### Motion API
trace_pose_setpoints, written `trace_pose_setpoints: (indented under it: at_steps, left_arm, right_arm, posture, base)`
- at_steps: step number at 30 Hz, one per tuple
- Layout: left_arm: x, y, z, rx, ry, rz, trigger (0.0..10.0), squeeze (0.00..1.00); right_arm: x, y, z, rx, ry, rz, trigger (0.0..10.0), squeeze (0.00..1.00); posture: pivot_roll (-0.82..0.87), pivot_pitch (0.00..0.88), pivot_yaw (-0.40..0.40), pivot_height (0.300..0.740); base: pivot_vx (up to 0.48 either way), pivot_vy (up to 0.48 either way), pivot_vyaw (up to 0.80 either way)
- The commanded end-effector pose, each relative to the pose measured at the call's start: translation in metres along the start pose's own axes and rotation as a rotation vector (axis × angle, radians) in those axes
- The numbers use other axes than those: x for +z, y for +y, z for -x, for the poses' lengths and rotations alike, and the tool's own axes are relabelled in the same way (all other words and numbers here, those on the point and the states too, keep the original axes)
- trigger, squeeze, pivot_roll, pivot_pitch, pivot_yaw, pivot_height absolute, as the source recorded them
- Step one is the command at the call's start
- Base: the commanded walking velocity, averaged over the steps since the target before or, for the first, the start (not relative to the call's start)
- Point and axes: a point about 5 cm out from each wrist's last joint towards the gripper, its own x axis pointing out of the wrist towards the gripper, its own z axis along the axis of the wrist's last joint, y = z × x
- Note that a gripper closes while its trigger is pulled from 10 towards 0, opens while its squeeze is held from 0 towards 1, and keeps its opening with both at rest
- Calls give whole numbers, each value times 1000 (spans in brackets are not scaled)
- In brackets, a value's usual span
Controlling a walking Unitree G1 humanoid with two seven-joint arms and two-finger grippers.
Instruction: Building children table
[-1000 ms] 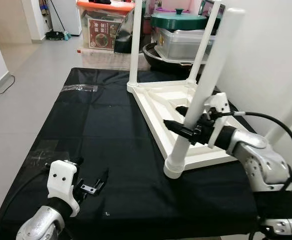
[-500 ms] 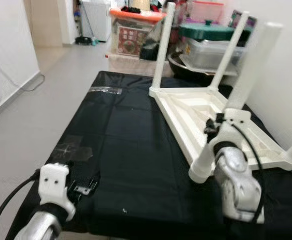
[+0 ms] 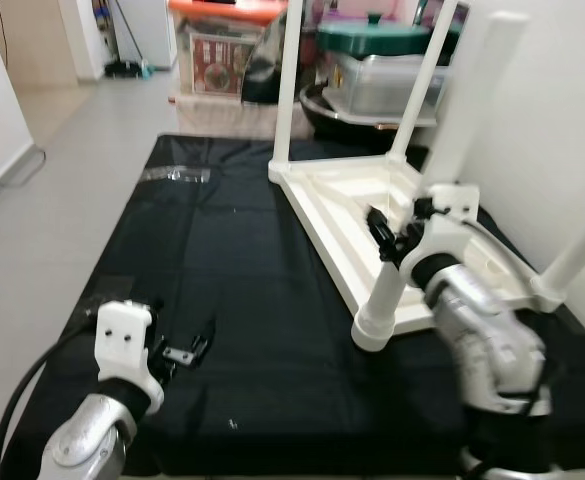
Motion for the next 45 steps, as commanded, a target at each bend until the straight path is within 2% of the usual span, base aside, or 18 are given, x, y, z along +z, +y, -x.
trace_pose_setpoints:
  at_steps: [1, 9, 10, 11, 12, 17, 18, 21, 25, 26, 30, 31, 33, 34, 35, 36, 41, 45]
  left_arm:
    - [-2, -2, -2, -21, 4, 0, 10000, 0]
    - [-2, -3, -6, -34, 4, -4, 10000, 0]
    - [-3, -4, -6, -37, 5, -7, 10000, 0]
    - [-3, -4, -6, -36, 6, -7, 10000, 0]
    - [-3, -4, -6, -36, 6, -7, 10000, 0]
    - [-5, -4, -2, -25, 13, -6, 10000, 0]
    - [-5, -4, -2, -25, 13, -6, 10000, 0]
    - [-6, -3, 0, -18, 20, -6, 10000, 0]
    - [-5, -3, 0, -28, 24, 3, 10000, 0]
    - [-5, -2, -1, -33, 27, 5, 10000, 0]
    - [-7, -2, -3, -46, 35, -1, 10000, 0]
    - [-8, -4, -4, -57, 38, -6, 10000, 0]
    - [-8, -5, -6, -63, 35, -2, 10000, 0]
    - [-8, -7, -7, -68, 33, 0, 10000, 0]
    - [-8, -8, -7, -69, 32, 3, 10000, 0]
    - [-8, -9, -8, -72, 32, 4, 10000, 0]
    - [-8, -6, -8, -69, 31, 6, 10000, 0]
    - [-9, -6, -10, -77, 33, -2, 10000, 0]
  right_arm:
    - [-5, 12, 1, 233, 2, -13, 10000, 0]
    - [-29, 27, 4, 558, 87, -7, 10000, 0]
    - [-36, 34, 3, 612, 106, -12, 7412, 0]
    - [-42, 36, -5, 578, 122, -21, 0, 0]
    - [-42, 36, -5, 578, 122, -21, 0, 0]
    - [-67, -12, -35, -239, 252, -104, 0, 0]
    - [-67, -12, -35, -239, 252, -104, 0, 0]
    - [-88, -46, 4, -777, 353, -120, 0, 0]
    - [-84, -41, 40, -925, 333, -36, 0, 0]
    - [-80, -28, 43, -863, 317, -33, 10000, 0]
    - [-69, -8, 36, -697, 237, -1, 10000, 0]
    - [-61, -5, 30, -637, 154, -25, 10000, 1000]
    - [-52, -3, 19, -502, 84, -65, 10000, 1000]
    - [-39, -5, 7, -385, 21, -80, 10000, 733]
    - [-30, -8, 0, -320, -11, -92, 10000, 733]
    - [-22, -10, -6, -233, -26, -112, 10000, 0]
    - [-4, -15, -10, 9, -19, -92, 10000, 0]
    - [1, 16, -8, 404, 11, -60, 10000, 0]
  posture:
    - [107, 0, -117, 740]
    - [122, 0, -129, 740]
    - [129, 0, -137, 740]
    - [137, 0, -140, 740]
    - [137, 0, -140, 740]
    - [137, 0, -148, 740]
    - [137, 0, -148, 740]
    - [137, 0, -140, 740]
    - [118, 0, -115, 740]
    - [113, 0, -111, 740]
    - [90, 0, -99, 740]
    - [94, 0, -99, 740]
    - [95, 0, -99, 740]
    - [90, 0, -98, 740]
    - [89, 0, -100, 740]
    - [92, 0, -104, 740]
    - [95, 0, -102, 740]
    - [108, 0, -116, 740]
  base:
    - [0, 0, 0]
    - [0, 0, 0]
    - [0, 0, 0]
    - [0, 0, 0]
    - [0, 0, 0]
    - [0, 0, 0]
    - [0, 0, 0]
    - [0, 0, 0]
    - [0, 0, 0]
    - [0, 0, 0]
    - [0, 0, 0]
    - [0, 0, 0]
    - [0, 0, 0]
    - [0, 0, 0]
    - [0, 0, 0]
    - [0, 0, 0]
    - [0, 0, 0]
    - [0, 0, 0]
